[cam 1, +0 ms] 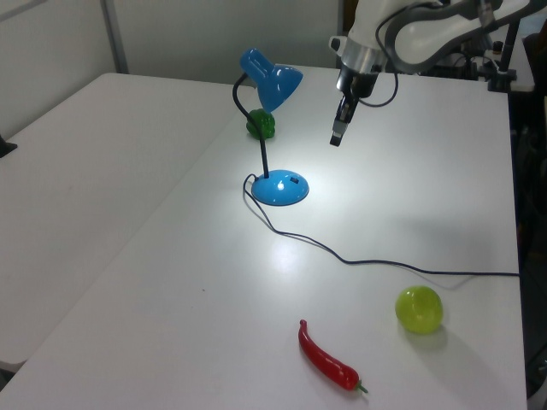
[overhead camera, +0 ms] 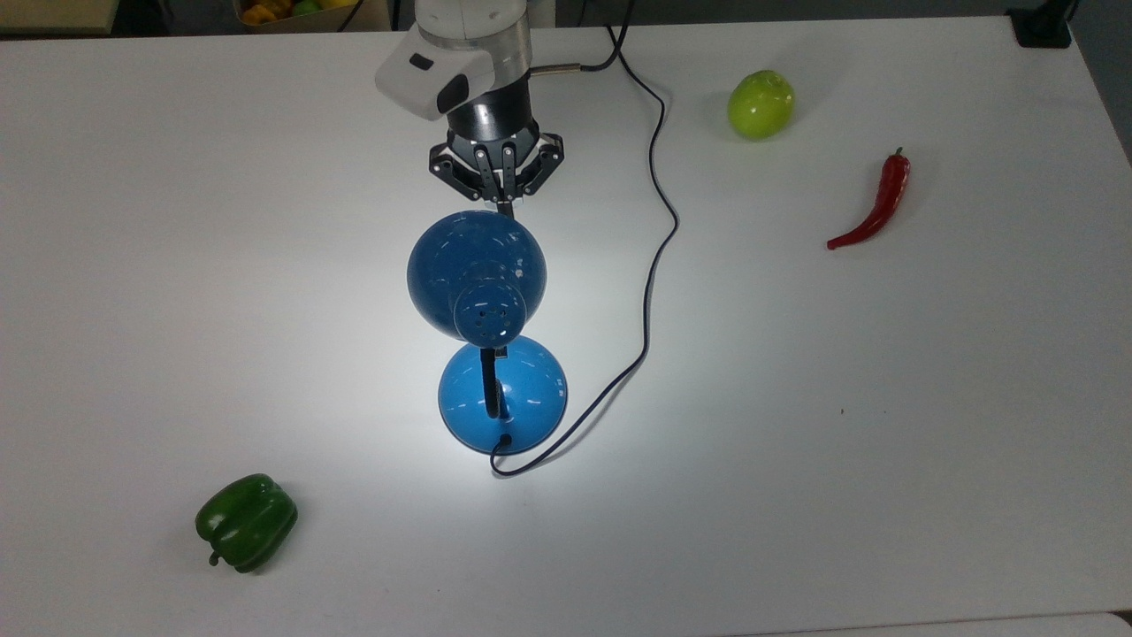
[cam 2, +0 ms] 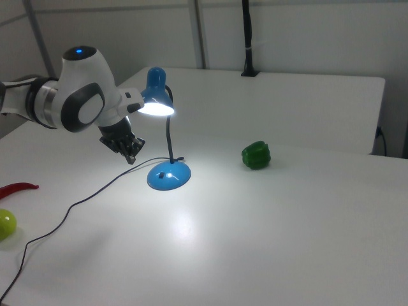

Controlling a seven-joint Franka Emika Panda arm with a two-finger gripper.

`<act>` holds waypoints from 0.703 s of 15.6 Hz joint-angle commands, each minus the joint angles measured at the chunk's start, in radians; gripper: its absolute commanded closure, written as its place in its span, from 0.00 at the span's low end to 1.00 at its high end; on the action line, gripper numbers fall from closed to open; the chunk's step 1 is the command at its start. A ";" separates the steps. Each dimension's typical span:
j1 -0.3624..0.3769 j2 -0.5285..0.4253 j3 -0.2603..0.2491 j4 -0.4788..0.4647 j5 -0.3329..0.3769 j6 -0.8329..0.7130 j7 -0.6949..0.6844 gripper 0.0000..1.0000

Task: Turn off lamp
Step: 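Move the gripper down toward the switch on the blue lamp base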

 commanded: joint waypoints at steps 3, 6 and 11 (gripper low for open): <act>0.005 0.084 -0.001 -0.017 0.007 0.219 0.026 1.00; 0.005 0.133 -0.001 -0.017 0.007 0.313 0.026 1.00; 0.004 0.193 0.004 -0.016 0.008 0.423 0.026 1.00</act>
